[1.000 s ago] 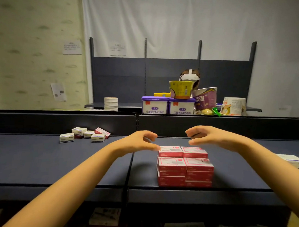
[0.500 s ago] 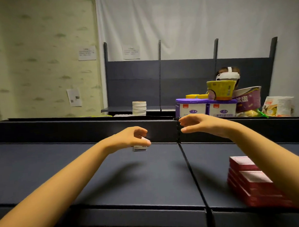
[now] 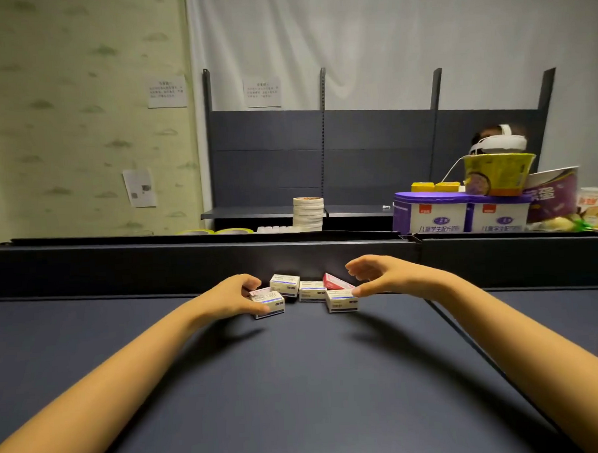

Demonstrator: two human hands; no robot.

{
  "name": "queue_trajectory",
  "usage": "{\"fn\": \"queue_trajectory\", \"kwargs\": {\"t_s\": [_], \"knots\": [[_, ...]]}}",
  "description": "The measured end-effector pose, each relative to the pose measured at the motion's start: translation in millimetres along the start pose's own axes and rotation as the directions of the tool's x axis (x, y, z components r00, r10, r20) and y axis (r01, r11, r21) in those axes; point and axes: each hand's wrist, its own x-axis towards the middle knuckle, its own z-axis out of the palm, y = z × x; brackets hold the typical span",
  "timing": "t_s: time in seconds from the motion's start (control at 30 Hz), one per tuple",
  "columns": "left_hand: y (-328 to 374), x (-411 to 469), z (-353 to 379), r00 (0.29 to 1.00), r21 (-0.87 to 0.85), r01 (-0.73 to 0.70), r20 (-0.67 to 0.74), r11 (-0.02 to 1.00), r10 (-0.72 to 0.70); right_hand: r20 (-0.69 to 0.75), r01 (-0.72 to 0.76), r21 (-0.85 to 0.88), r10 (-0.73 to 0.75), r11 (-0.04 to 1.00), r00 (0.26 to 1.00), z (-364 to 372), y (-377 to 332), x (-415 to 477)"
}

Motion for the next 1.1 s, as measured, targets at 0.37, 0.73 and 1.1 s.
{"fn": "queue_trajectory", "kwargs": {"t_s": [0.37, 0.73, 1.1], "knots": [[-26.2, 15.8, 13.8, 0.997, 0.134, -0.039, -0.057, 0.99, 0.047, 0.071, -0.16, -0.116, 0.169, 0.98, 0.983, 14.9, 23.1, 37.1], [-11.8, 8.8, 9.3, 0.985, 0.025, -0.103, -0.135, 0.994, 0.106, -0.066, -0.162, -0.146, 0.154, 0.976, 0.986, 25.7, 25.3, 31.9], [37.7, -29.5, 10.2, 0.981, -0.06, -0.185, -0.075, 0.981, 0.181, -0.167, 0.008, 0.053, 0.001, 0.999, 0.986, 11.9, 9.4, -28.3]]}}
